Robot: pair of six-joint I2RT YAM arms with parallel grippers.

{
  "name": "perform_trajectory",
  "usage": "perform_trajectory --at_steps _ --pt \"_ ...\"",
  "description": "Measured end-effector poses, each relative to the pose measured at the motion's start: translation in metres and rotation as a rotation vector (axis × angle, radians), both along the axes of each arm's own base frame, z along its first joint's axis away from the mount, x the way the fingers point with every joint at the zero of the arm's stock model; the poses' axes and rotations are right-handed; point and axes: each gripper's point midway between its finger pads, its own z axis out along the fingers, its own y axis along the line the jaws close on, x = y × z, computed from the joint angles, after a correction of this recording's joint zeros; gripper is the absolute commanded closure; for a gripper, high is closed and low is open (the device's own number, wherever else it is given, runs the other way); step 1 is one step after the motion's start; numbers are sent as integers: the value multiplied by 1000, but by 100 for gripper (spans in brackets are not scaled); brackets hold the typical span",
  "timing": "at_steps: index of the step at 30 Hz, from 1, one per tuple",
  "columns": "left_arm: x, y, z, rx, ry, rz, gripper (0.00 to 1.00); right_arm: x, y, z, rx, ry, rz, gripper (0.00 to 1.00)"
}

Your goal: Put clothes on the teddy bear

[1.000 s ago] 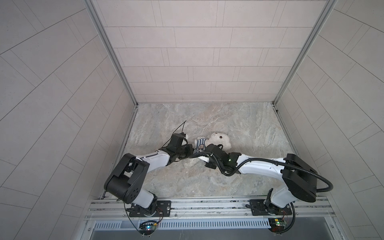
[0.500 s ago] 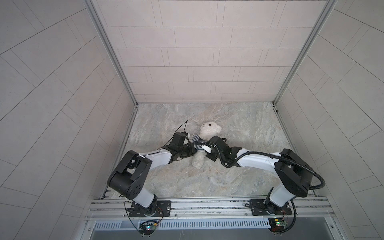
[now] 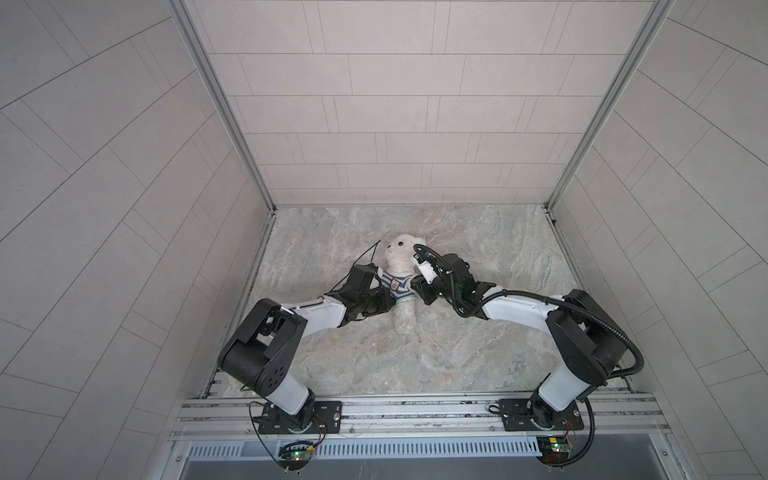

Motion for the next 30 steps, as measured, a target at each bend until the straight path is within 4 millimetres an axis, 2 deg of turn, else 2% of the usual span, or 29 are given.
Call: perform_trajectory --at_steps 9,13,22,30 --pt "1 2 -2 9 1 7 100 4 19 -2 98 95 14 68" --pt "1 2 -2 10 -1 9 100 7 23 -3 115 112 4 74" --pt "2 3 -3 14 -5 14 100 13 27 -11 130 146 -17 71" --pt "1 4 -5 13 -11 16 100 18 30 -19 130 167 -29 96"
